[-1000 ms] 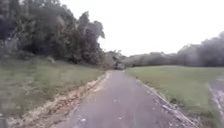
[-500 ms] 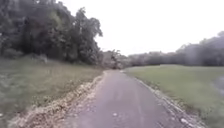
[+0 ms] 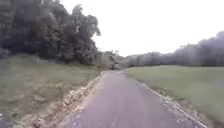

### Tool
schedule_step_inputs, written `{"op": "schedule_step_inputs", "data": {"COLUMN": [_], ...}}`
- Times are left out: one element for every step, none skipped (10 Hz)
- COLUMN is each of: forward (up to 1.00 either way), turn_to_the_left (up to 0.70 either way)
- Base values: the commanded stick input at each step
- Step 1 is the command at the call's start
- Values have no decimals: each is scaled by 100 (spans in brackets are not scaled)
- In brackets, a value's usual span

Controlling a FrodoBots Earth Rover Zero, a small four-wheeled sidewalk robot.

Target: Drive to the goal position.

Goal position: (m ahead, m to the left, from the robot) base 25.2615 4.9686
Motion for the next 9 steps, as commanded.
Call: {"op": "schedule_step_inputs", "data": {"forward": [100, 100, 100, 100, 100, 100, 100, 100, 100], "turn_to_the_left": [0, 0, 0, 0, 0, 0, 0, 0, 0]}}
